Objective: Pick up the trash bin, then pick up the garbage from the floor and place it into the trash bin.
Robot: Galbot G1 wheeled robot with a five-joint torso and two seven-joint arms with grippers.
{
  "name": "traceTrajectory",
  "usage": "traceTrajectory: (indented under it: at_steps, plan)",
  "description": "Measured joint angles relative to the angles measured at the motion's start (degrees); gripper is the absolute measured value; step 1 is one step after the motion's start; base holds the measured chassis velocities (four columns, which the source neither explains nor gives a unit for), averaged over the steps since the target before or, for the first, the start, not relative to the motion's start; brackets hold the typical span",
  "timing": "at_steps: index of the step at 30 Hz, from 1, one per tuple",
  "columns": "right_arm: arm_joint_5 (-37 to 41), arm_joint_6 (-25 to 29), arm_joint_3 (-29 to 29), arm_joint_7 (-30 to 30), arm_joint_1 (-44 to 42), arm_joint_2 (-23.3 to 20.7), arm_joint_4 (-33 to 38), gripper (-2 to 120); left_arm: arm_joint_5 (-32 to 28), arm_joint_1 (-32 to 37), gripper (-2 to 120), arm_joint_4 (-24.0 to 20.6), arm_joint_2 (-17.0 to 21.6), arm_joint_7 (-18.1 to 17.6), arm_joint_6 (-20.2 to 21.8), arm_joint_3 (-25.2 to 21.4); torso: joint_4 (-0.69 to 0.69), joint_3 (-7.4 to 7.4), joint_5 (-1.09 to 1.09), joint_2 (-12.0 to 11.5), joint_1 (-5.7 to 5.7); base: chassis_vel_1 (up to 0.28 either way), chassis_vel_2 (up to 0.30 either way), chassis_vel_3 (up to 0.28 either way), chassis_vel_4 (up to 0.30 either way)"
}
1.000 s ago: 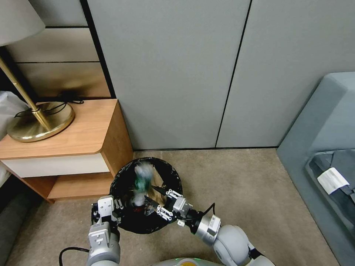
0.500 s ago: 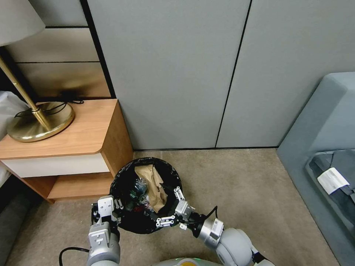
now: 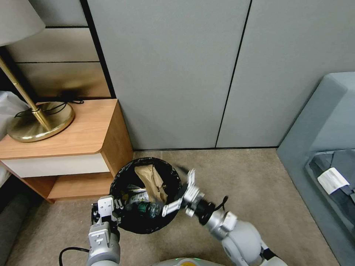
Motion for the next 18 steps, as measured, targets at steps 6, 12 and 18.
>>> traceTrajectory:
  at_steps: [6, 12, 18]
  plan:
    - [-2.42, 1.18, 5.1, 7.01, -3.91, 2.05, 5.38, 105, 0.0, 0.01, 1, 0.0, 0.0, 0.0, 0.0, 0.0, -0.01, 0.0, 0.01, 0.0, 0.0, 0.0, 0.0, 0.0, 0.0]
    - [-2.54, 2.09, 8.5, 9.81, -5.67, 3.12, 4.64, 100, 0.0, 0.0, 1, 0.0, 0.0, 0.0, 0.0, 0.0, 0.0, 0.0, 0.01, 0.0, 0.0, 0.0, 0.0, 0.0, 0.0]
    - [-1.65, 2.14, 11.13, 11.35, -4.58, 3.49, 2.61, 100, 0.0, 0.0, 1, 0.0, 0.0, 0.0, 0.0, 0.0, 0.01, 0.0, 0.01, 0.0, 0.0, 0.0, 0.0, 0.0, 0.0]
